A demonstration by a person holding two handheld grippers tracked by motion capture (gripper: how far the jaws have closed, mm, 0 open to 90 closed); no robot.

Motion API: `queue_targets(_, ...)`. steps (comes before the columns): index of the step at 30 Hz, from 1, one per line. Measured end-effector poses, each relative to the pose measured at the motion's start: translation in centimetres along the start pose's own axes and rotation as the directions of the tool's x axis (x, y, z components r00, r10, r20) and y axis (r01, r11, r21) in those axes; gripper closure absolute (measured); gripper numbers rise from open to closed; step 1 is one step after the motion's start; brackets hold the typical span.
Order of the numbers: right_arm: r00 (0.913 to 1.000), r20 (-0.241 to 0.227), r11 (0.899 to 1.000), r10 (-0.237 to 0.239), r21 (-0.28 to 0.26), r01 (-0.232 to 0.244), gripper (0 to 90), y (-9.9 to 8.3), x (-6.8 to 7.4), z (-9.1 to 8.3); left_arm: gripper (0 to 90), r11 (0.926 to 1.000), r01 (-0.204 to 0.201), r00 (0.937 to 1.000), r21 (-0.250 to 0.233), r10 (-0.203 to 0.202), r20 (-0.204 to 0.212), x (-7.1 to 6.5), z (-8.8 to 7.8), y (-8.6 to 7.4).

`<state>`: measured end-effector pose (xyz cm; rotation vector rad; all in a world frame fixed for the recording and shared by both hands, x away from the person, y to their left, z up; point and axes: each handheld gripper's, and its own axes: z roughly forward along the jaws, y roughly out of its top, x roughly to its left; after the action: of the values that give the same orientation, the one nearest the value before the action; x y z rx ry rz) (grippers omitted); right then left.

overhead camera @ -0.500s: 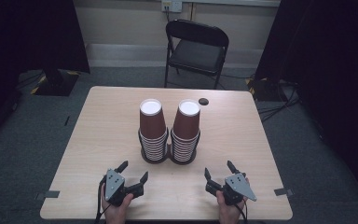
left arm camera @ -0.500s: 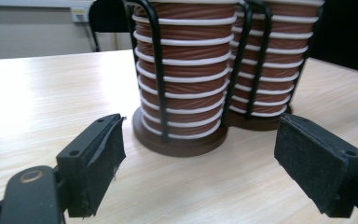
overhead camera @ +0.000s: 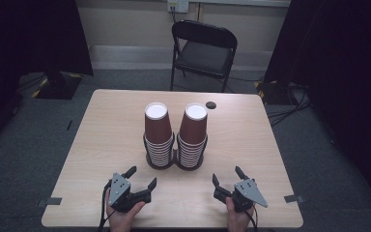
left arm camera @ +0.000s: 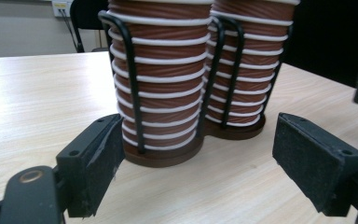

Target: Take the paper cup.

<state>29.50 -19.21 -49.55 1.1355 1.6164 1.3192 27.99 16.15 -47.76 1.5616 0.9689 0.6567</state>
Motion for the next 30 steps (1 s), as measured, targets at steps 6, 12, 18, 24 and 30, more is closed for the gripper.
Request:
queue_targets(6,1.0000,0.000,1.000,0.001,-0.008,-0.001,13.1,0.0,0.0,-0.1,15.8,0.9999,0.003,0.9992,-0.011,-0.003,0.040,-0.5,-0.1,0.3)
queue_targets(12,0.9999,-0.005,1.000,0.016,-0.007,-0.016,13.1,0.0,-0.1,-0.1,16.0,0.9996,-0.029,0.9982,-0.005,0.030,0.052,-1.2,0.0,0.9)
queue_targets(18,0.9999,0.000,1.000,0.013,-0.010,-0.013,13.2,0.0,-0.1,-0.1,15.9,0.9996,-0.026,0.9956,-0.010,0.026,0.090,-1.6,0.5,1.7)
queue_targets(24,0.9999,-0.004,1.000,0.015,-0.010,-0.016,13.3,-0.1,-0.1,-0.2,16.2,0.9978,-0.064,0.9904,-0.017,0.065,0.122,-2.4,0.9,3.2)
queue_targets(30,0.9998,-0.008,1.000,0.017,-0.007,-0.017,13.4,0.0,-0.1,-0.1,16.3,0.9966,-0.079,0.9855,-0.022,0.082,0.149,-2.8,1.4,4.2)
